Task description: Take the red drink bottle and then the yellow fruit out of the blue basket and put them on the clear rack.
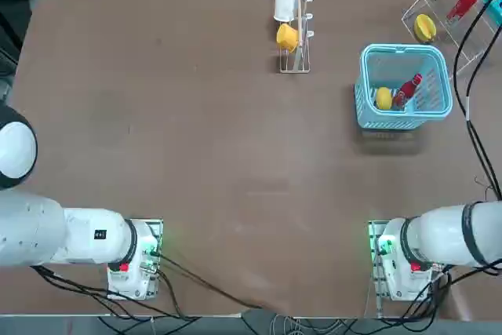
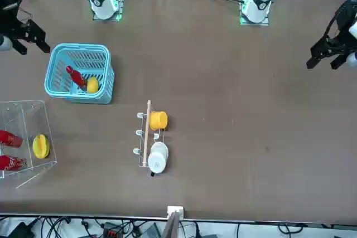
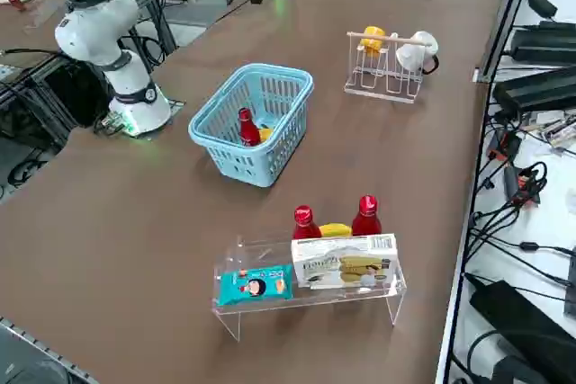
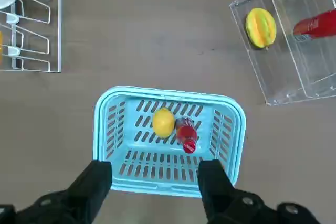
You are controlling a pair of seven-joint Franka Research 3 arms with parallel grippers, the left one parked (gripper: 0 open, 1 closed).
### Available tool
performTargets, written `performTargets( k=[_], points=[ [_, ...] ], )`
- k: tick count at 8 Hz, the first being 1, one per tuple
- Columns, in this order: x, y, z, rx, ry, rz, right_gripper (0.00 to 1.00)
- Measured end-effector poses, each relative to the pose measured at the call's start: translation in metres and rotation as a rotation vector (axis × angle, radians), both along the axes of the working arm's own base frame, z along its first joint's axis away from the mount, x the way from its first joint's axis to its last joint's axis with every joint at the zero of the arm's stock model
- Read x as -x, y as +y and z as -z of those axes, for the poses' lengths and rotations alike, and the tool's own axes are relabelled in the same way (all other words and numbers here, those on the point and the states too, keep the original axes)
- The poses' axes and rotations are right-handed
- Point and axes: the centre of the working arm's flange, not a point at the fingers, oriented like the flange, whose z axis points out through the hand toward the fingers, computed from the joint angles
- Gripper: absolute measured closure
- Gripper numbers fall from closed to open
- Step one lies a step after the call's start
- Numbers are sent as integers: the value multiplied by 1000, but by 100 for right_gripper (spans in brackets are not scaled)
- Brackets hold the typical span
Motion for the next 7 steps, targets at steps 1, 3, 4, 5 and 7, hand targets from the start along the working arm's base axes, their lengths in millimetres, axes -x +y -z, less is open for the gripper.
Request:
performTargets(
  k=[1, 3, 4, 5, 7],
  points=[
    [0, 0, 0, 0, 0, 1, 0],
    [0, 0, 0, -2, 0, 2, 0],
    [0, 1, 0, -6, 0, 3, 0],
    [0, 1, 0, -9, 0, 4, 0],
    [-1, -2, 5, -9, 8, 11, 0]
  ],
)
